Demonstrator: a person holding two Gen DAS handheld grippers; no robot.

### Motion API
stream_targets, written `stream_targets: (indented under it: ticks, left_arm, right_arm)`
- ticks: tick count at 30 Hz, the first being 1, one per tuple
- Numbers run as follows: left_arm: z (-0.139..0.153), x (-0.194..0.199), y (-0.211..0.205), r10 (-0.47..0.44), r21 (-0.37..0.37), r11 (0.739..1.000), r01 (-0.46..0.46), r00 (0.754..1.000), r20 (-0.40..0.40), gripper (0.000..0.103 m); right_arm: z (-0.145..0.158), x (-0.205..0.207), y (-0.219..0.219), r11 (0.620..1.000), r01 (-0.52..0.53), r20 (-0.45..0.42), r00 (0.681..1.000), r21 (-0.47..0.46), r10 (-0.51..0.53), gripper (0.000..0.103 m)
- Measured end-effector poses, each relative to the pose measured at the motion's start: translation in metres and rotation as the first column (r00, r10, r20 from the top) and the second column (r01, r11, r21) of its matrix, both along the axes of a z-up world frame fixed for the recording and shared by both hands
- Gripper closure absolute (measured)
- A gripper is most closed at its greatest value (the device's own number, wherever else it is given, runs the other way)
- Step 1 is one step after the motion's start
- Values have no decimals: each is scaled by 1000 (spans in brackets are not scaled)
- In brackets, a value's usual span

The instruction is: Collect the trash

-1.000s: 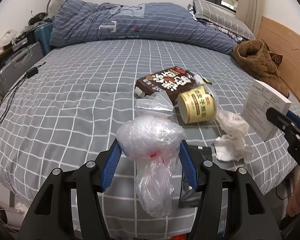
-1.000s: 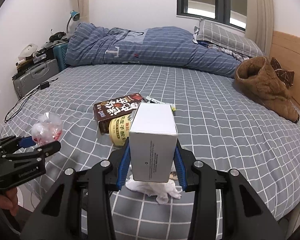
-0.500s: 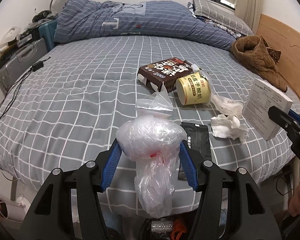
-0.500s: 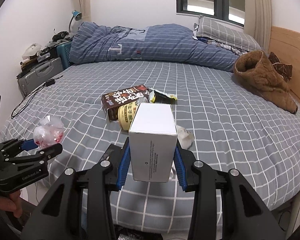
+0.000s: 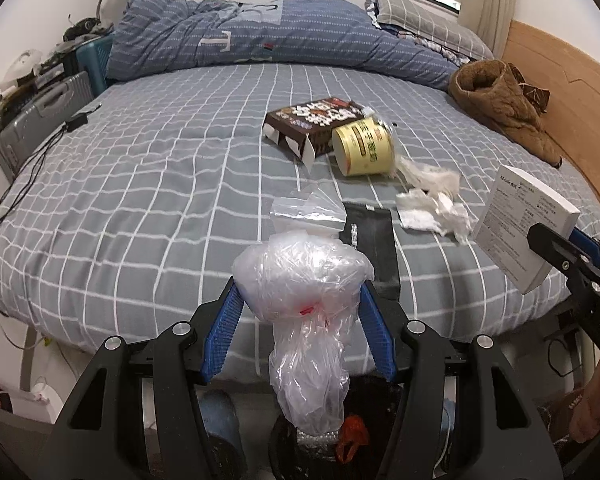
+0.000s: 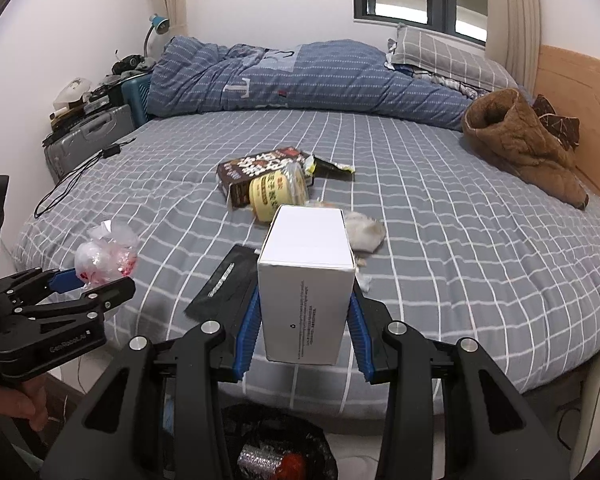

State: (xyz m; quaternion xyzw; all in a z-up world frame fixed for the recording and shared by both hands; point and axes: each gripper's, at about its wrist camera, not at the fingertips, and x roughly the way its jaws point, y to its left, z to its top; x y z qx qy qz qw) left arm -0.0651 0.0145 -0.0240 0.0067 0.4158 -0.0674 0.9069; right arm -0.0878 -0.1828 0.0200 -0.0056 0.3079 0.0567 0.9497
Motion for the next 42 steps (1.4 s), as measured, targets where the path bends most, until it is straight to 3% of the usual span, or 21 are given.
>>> stream_targets:
  ticks: [18,42]
  left_arm:
    - [-31,-68,3,-7,0,1000,7,997,-82,47]
    - [-38,-134,18,25,-15,1000,-28,987,-161,47]
  right_arm:
    - [-26,-59,13,1000,-19,-69,997,-3,19,65]
    - [-51,-122,18,999,3,-181,983,33,3,65]
